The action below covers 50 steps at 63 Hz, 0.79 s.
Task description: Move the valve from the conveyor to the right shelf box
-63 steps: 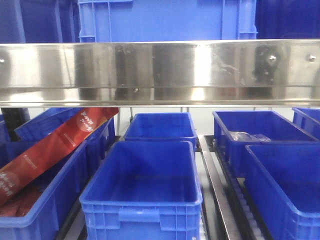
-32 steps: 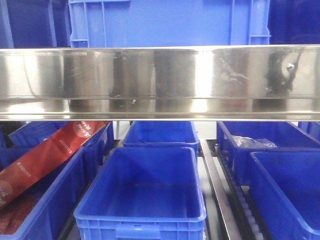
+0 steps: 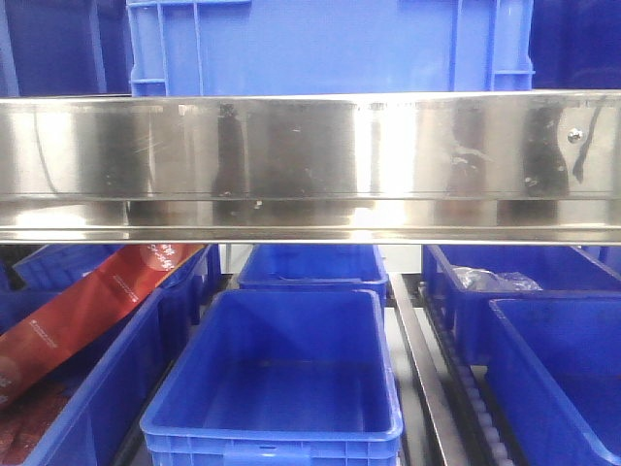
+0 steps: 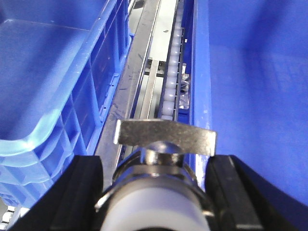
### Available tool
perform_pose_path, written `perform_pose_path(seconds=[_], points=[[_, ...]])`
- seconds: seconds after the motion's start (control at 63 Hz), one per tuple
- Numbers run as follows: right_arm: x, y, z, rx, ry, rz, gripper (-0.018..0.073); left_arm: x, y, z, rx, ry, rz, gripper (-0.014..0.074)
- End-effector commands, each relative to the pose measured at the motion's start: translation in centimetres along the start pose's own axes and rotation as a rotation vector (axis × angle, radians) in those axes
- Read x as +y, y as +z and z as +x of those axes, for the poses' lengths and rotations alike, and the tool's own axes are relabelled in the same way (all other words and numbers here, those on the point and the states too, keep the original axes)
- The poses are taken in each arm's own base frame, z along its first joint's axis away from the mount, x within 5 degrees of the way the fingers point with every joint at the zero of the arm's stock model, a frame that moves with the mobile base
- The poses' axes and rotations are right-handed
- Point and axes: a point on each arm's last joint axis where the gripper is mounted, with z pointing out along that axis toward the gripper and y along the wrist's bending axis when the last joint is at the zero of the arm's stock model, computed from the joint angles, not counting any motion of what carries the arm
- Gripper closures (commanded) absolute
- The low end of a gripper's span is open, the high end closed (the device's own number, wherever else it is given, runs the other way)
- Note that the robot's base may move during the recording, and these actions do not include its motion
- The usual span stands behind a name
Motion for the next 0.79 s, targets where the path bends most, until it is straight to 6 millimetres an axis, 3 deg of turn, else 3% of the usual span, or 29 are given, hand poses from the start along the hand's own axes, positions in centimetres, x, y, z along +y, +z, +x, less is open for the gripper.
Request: perform_pose_path(seconds=[0.0,0.778], points=[[-0.15,-0.89,-0.81,-0.086,-0.009,0.021,0.0713,0.02,-0.62,-0.89,-0.077,-0.01,-0.005,0.0707],[-0.14,-0.89,-0.82,-0.088,-0.008,0.019,0.0713,0.02,-0.62,-0.89,-0.077,-0.01,-0.005,0.0707]])
